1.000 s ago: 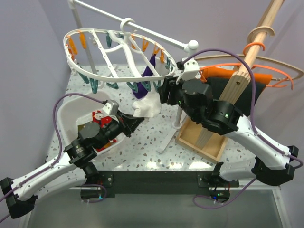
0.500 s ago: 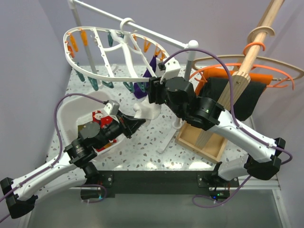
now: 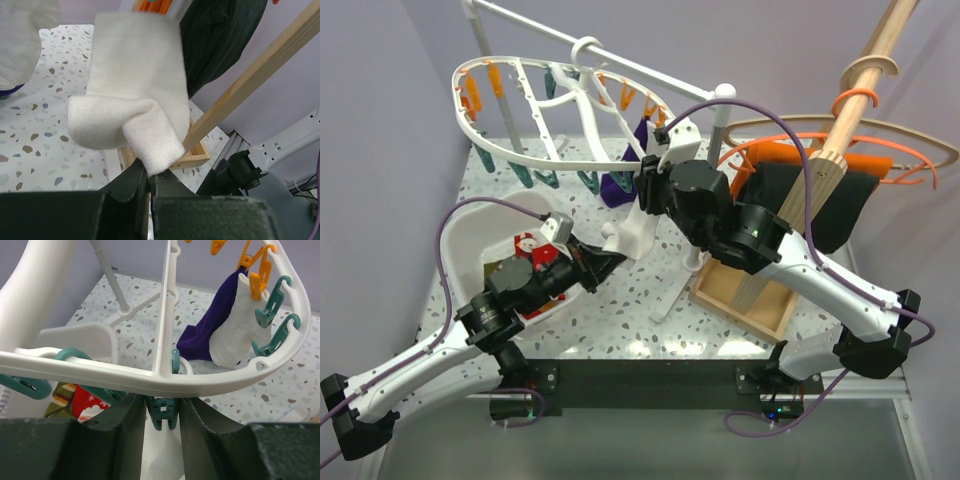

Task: Remove the socks clipped to the hanger

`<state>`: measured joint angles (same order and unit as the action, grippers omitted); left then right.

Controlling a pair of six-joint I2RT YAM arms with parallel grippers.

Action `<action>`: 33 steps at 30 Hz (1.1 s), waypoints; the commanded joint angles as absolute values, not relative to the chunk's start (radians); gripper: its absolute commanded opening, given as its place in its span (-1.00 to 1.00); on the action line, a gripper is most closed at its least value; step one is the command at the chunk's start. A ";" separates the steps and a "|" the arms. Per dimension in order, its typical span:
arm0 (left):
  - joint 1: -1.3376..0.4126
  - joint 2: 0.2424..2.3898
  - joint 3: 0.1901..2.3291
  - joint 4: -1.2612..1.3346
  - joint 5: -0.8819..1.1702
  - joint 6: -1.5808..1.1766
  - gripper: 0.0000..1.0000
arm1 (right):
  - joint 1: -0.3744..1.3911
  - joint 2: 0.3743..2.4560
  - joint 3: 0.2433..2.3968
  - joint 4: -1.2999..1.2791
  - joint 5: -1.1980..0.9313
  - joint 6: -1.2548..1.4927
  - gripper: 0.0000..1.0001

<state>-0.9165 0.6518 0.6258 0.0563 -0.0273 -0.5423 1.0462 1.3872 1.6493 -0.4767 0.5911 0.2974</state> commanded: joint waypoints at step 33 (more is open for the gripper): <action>-0.914 0.328 0.805 -0.635 -0.821 -0.636 0.04 | 1.042 1.324 1.597 -0.407 0.575 0.330 -0.91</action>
<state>-0.9165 0.3298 0.7959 -0.5903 -0.7528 -0.5941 1.0462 1.3518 1.5944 -0.4332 0.5812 0.3084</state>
